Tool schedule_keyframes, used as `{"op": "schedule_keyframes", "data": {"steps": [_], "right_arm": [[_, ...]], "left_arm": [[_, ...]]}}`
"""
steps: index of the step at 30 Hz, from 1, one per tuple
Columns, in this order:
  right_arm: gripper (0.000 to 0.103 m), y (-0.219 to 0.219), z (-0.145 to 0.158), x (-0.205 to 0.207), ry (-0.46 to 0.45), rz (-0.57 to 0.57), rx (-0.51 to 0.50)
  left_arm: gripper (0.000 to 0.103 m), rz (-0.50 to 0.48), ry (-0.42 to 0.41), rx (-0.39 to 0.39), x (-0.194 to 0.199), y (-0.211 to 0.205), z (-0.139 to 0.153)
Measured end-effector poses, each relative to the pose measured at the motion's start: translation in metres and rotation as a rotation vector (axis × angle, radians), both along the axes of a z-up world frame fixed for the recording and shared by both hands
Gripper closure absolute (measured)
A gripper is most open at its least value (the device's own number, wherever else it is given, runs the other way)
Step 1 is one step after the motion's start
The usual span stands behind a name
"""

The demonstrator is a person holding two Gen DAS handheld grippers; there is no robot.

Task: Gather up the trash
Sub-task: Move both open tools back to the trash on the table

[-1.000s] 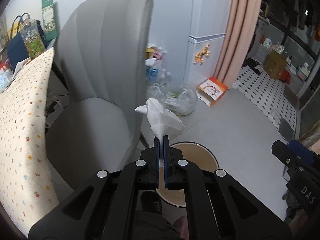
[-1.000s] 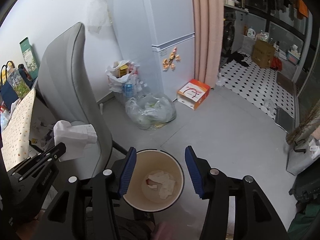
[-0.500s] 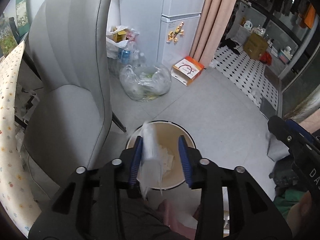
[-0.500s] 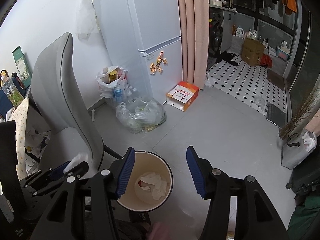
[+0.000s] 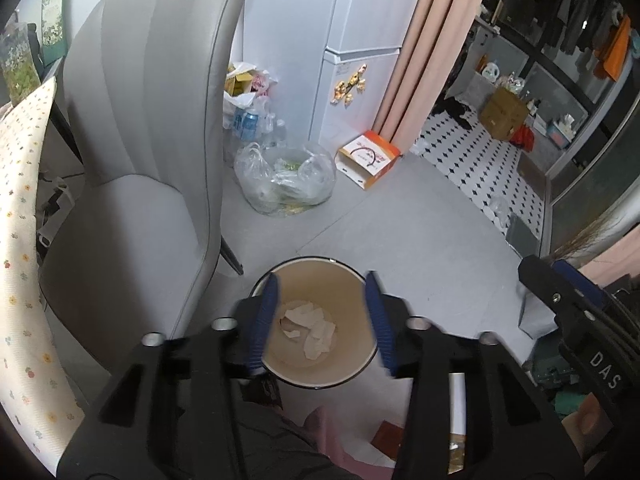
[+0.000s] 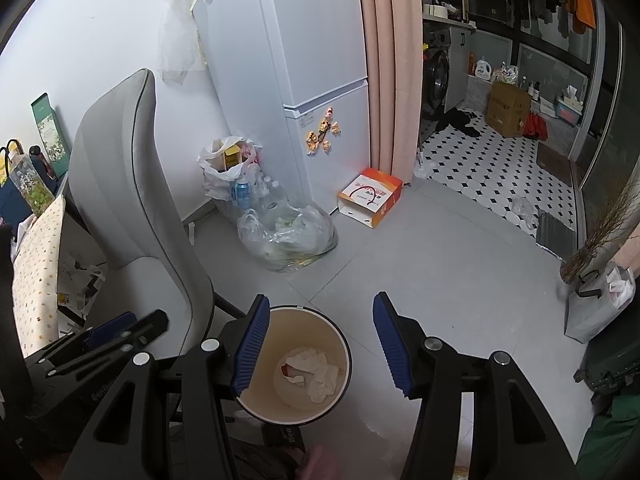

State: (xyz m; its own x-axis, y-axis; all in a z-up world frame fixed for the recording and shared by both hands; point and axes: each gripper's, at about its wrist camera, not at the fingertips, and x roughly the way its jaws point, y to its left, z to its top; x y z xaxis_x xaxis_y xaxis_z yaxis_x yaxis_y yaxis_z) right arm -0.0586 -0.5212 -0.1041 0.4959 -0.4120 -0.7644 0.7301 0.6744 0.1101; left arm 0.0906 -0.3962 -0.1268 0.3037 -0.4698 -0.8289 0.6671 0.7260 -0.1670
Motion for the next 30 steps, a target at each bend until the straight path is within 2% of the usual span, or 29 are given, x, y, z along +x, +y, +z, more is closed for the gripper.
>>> {"op": "schedule_keyframes", "data": {"steps": [6, 8, 10, 14, 16, 22, 25, 30], "right_arm": [[0.049, 0.008, 0.008, 0.007, -0.015, 0.020, -0.008], [0.048, 0.012, 0.010, 0.009, -0.022, 0.031, -0.008], [0.045, 0.019, 0.014, 0.014, -0.031, 0.047, -0.012], [0.045, 0.033, 0.019, 0.025, -0.050, 0.080, -0.012], [0.043, 0.043, 0.023, 0.029, -0.061, 0.101, -0.017], [0.033, 0.074, 0.042, 0.044, -0.098, 0.167, -0.048], [0.031, 0.091, 0.051, 0.051, -0.119, 0.197, -0.059], [0.028, 0.118, 0.060, 0.055, -0.141, 0.241, -0.069]], "left_arm": [[0.069, 0.060, -0.026, -0.034, 0.013, 0.023, 0.017], [0.066, 0.084, -0.038, -0.037, 0.017, 0.032, 0.024], [0.057, 0.116, -0.056, -0.046, 0.020, 0.046, 0.033], [0.050, 0.187, -0.100, -0.057, 0.026, 0.078, 0.051], [0.041, 0.227, -0.122, -0.063, 0.028, 0.094, 0.060], [0.022, 0.328, -0.196, -0.083, 0.030, 0.149, 0.083], [0.018, 0.391, -0.225, -0.089, 0.030, 0.181, 0.092], [0.017, 0.471, -0.243, -0.097, 0.025, 0.229, 0.101]]}}
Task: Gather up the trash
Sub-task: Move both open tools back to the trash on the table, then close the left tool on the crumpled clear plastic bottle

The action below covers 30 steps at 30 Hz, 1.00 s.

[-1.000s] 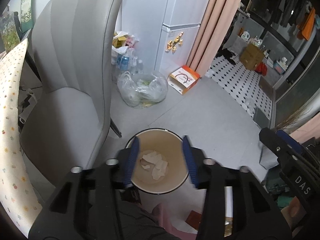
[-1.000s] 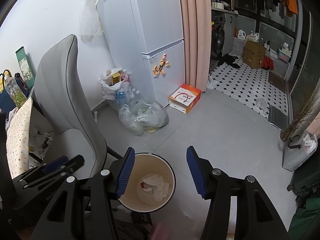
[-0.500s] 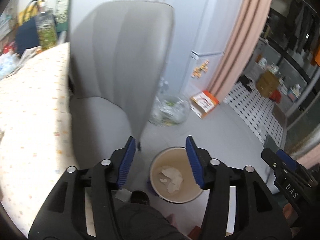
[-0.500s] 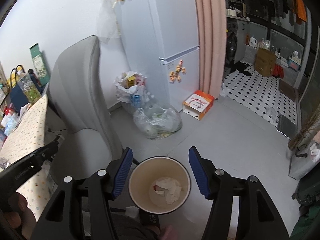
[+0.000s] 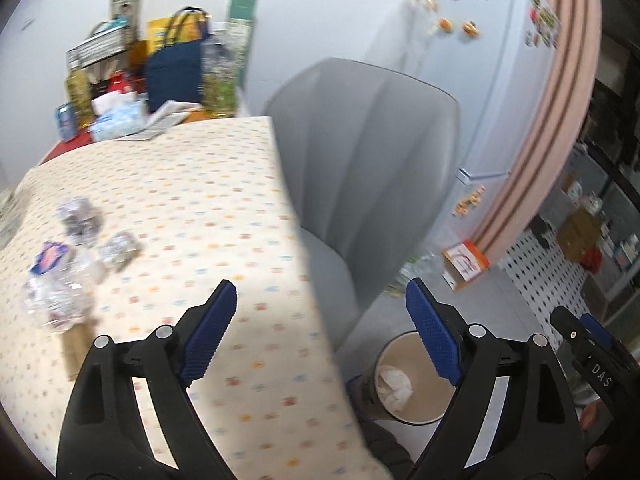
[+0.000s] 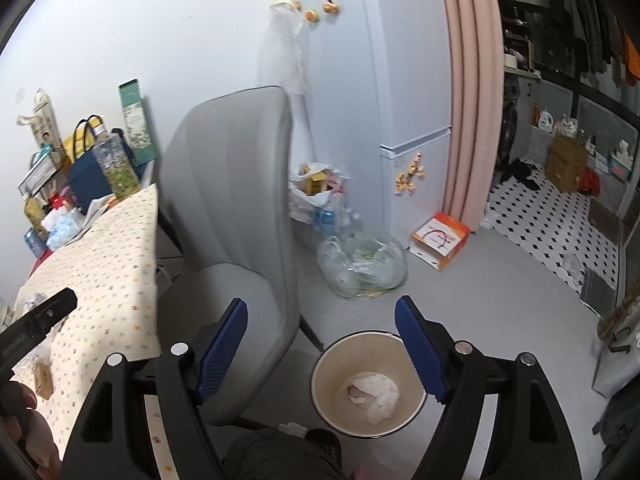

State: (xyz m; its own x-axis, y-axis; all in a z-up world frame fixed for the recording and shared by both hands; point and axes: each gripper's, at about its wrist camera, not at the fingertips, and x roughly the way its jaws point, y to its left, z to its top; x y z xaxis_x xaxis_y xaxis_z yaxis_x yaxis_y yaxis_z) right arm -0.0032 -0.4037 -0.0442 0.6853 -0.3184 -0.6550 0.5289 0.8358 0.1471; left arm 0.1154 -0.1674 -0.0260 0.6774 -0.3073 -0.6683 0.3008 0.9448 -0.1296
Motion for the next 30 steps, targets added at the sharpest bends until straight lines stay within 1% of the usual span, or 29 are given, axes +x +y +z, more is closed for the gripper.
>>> {"op": "schedule_keyframes", "data": {"steps": [2, 4, 7, 9, 11, 12, 19, 23, 30], "right_arm": [[0.028, 0.011, 0.003, 0.001, -0.003, 0.022, 0.002], [0.026, 0.028, 0.009, 0.004, -0.013, 0.054, -0.014], [0.022, 0.048, 0.016, 0.009, -0.023, 0.099, -0.027], [0.015, 0.064, 0.023, 0.012, -0.033, 0.136, -0.040], [0.009, 0.079, 0.028, 0.015, -0.049, 0.163, -0.051], [0.008, 0.085, 0.030, 0.017, -0.055, 0.173, -0.054], [0.008, 0.131, 0.040, 0.029, -0.066, 0.272, -0.058], [0.008, 0.159, 0.044, 0.033, -0.067, 0.324, -0.073], [0.008, 0.194, 0.044, 0.044, -0.055, 0.387, -0.082]], "left_arm": [[0.017, 0.032, -0.012, -0.008, -0.006, 0.019, 0.004], [0.012, 0.056, -0.027, -0.006, -0.008, 0.034, 0.007], [0.011, 0.103, -0.040, -0.011, -0.017, 0.060, 0.010], [0.011, 0.135, -0.038, -0.022, -0.019, 0.077, 0.012], [0.008, 0.172, -0.045, -0.029, -0.024, 0.095, 0.014], [0.007, 0.191, -0.051, -0.033, -0.027, 0.103, 0.015], [0.007, 0.292, -0.074, -0.058, -0.037, 0.157, 0.020], [0.007, 0.348, -0.074, -0.071, -0.042, 0.188, 0.019], [0.007, 0.415, -0.076, -0.093, -0.043, 0.230, 0.016]]}}
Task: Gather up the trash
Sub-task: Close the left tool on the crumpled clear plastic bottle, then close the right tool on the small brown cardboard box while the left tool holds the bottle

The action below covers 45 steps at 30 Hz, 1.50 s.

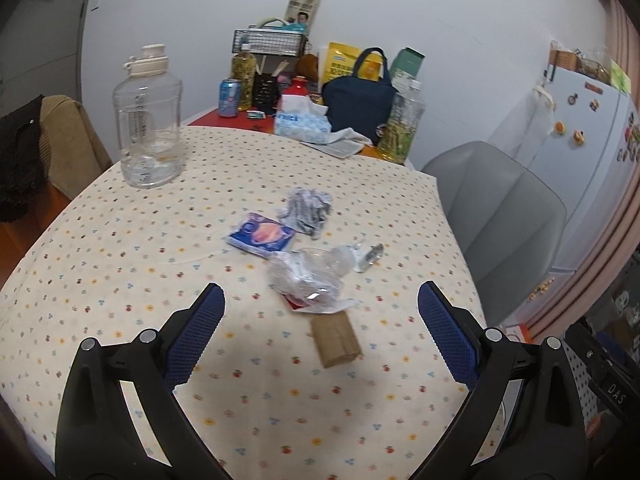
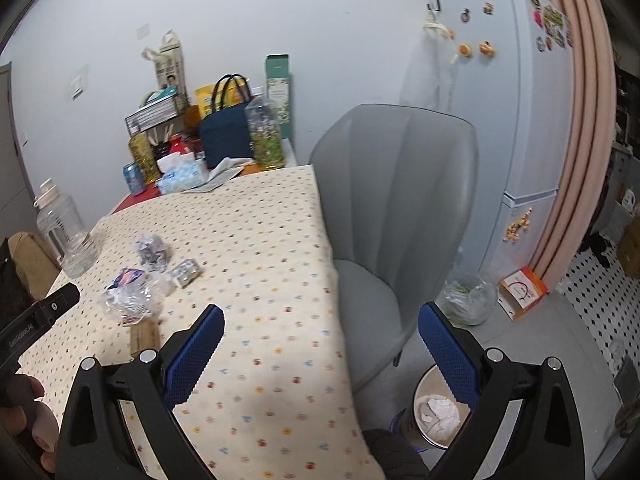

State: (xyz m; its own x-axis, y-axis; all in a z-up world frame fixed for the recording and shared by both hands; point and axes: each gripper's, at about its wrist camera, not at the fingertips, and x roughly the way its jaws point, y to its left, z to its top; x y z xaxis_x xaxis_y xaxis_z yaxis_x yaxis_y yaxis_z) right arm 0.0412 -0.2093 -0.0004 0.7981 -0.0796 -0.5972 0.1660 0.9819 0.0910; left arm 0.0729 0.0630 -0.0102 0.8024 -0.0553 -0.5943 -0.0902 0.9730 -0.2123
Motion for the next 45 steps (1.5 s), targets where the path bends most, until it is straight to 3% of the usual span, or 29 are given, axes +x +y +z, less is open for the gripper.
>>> {"op": "schedule_keyframes", "data": {"steps": [12, 21, 32, 35, 36, 38, 39, 40, 45], "right_arm": [[0.008, 0.044, -0.002, 0.038, 0.020, 0.100, -0.021], [0.008, 0.050, -0.010, 0.055, 0.040, 0.113, -0.024], [0.008, 0.051, -0.020, 0.072, 0.064, 0.116, -0.036], [0.008, 0.056, -0.024, 0.079, 0.073, 0.128, -0.038], [0.008, 0.058, -0.025, 0.082, 0.077, 0.135, -0.039], [0.008, 0.062, -0.027, 0.086, 0.082, 0.142, -0.037], [0.008, 0.064, -0.029, 0.089, 0.086, 0.148, -0.036], [0.008, 0.067, -0.030, 0.091, 0.088, 0.154, -0.035], [0.008, 0.086, -0.036, 0.100, 0.106, 0.205, -0.025]], "left_arm": [[0.008, 0.078, 0.036, -0.060, 0.024, 0.043, -0.018], [0.033, 0.046, 0.110, -0.097, 0.052, 0.035, -0.040], [0.038, 0.037, 0.163, -0.112, 0.079, 0.024, -0.061], [0.051, 0.032, 0.186, -0.124, 0.086, 0.024, -0.068], [0.060, 0.031, 0.193, -0.130, 0.088, 0.025, -0.069], [0.064, 0.035, 0.188, -0.132, 0.089, 0.026, -0.069], [0.079, 0.040, 0.170, -0.132, 0.087, 0.027, -0.066], [0.083, 0.039, 0.151, -0.129, 0.086, 0.028, -0.061], [0.085, 0.078, 0.085, -0.069, 0.077, 0.038, -0.039]]}}
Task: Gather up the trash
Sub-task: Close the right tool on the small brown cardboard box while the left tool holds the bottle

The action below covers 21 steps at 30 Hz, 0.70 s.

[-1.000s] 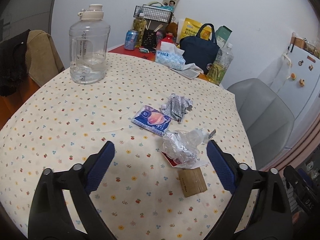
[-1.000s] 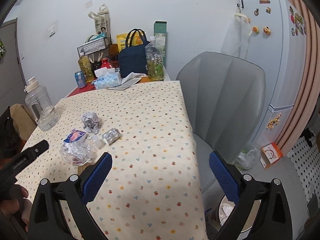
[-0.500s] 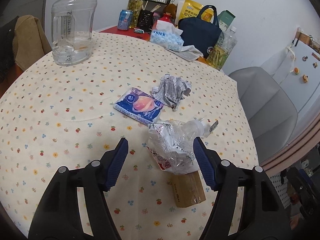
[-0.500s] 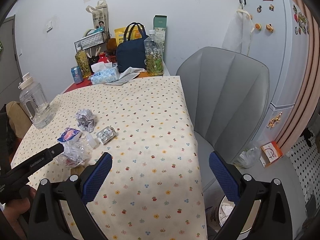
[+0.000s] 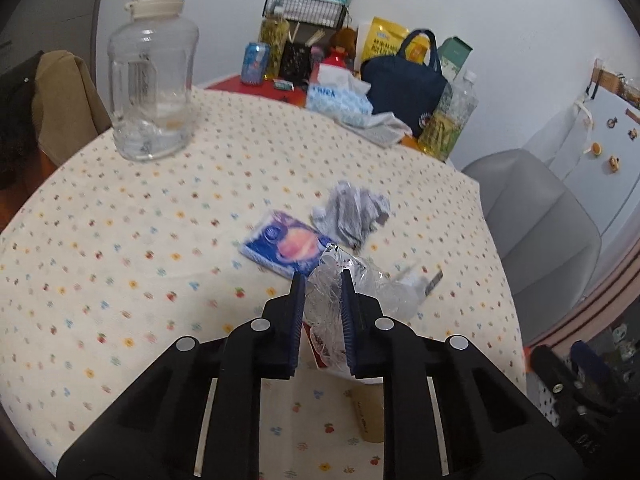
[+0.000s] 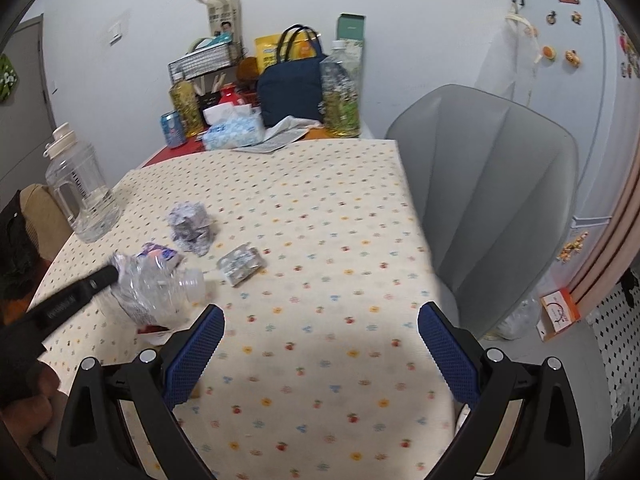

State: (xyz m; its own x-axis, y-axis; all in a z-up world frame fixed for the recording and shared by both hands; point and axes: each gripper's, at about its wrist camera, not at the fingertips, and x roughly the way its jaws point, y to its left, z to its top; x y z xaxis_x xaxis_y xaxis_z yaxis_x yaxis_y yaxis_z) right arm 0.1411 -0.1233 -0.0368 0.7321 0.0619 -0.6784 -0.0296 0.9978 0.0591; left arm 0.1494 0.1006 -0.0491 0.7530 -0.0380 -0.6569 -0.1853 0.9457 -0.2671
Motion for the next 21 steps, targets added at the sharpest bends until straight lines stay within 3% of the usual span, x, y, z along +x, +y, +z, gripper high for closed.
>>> {"op": "schedule_keyframes", "data": {"steps": [7, 16, 21], "right_arm": [[0.008, 0.033, -0.012, -0.003, 0.035, 0.087, 0.012], [0.010, 0.073, -0.032, -0.014, 0.087, 0.190, -0.014], [0.018, 0.087, -0.042, -0.014, 0.114, 0.217, -0.037]], "left_arm": [[0.085, 0.062, -0.022, 0.026, -0.018, 0.026, 0.008], [0.085, 0.163, 0.007, 0.032, -0.050, 0.058, -0.009], [0.086, 0.182, 0.024, 0.020, -0.058, 0.067, -0.020]]}}
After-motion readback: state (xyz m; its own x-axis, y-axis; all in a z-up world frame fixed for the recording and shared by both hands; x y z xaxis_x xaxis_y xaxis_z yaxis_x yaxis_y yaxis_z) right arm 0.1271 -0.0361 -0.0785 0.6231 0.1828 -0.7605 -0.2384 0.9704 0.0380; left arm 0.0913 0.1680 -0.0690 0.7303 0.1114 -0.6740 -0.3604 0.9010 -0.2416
